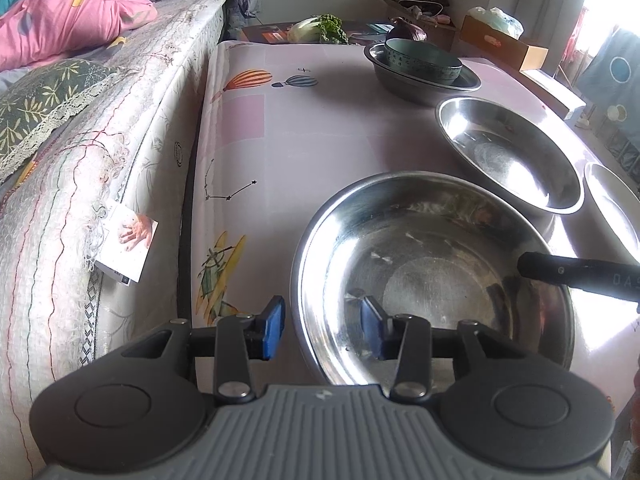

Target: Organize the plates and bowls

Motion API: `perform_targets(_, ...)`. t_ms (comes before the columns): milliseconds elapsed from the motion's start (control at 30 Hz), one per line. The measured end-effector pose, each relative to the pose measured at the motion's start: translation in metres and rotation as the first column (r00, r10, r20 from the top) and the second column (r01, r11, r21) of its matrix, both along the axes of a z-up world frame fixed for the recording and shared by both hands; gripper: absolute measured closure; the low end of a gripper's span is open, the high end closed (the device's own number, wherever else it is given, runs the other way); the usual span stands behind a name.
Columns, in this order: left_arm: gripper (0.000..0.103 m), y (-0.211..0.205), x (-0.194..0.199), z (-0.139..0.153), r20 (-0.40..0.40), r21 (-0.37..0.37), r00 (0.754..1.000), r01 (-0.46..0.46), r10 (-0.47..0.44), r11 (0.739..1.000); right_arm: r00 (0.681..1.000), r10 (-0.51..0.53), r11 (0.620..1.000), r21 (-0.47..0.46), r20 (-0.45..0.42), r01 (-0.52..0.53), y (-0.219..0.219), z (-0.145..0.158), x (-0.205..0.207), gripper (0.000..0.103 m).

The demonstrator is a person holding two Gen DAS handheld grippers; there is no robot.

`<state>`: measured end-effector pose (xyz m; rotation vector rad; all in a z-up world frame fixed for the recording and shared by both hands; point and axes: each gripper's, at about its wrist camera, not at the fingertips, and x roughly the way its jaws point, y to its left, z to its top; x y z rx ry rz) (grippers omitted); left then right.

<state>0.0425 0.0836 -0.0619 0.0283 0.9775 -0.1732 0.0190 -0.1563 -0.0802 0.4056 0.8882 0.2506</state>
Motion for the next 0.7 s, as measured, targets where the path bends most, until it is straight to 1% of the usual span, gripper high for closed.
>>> perform_targets(133, 0.062, -0.006, -0.005, 0.002, -0.003, 0.008, 1.000, 0.015, -0.015, 1.000, 1.000, 0.011, 1.000, 0.008, 0.003, -0.011, 0.001, 0.001, -0.001, 0.086)
perform_targets(433, 0.061, -0.009, -0.023, 0.003, -0.024, 0.001, 0.999, 0.046, -0.046, 0.999, 1.000, 0.017, 1.000, -0.023, 0.012, -0.016, -0.001, 0.005, -0.006, 0.086)
perform_targets(533, 0.058, -0.007, -0.023, 0.003, -0.024, -0.007, 0.999, 0.038, -0.038, 0.999, 1.000, 0.013, 1.000, -0.024, 0.013, -0.013, -0.001, 0.005, -0.006, 0.086)
perform_targets(600, 0.055, -0.006, -0.021, 0.002, -0.027, 0.001, 0.999, 0.029, -0.028, 1.000, 1.000, 0.007, 1.000, -0.018, 0.011, -0.007, -0.001, 0.004, -0.005, 0.086)
perform_targets(700, 0.054, -0.007, -0.018, 0.001, -0.030, 0.002, 0.999, 0.026, -0.026, 1.000, 1.000, -0.001, 1.000, -0.021, 0.010, 0.001, -0.001, 0.003, -0.004, 0.086)
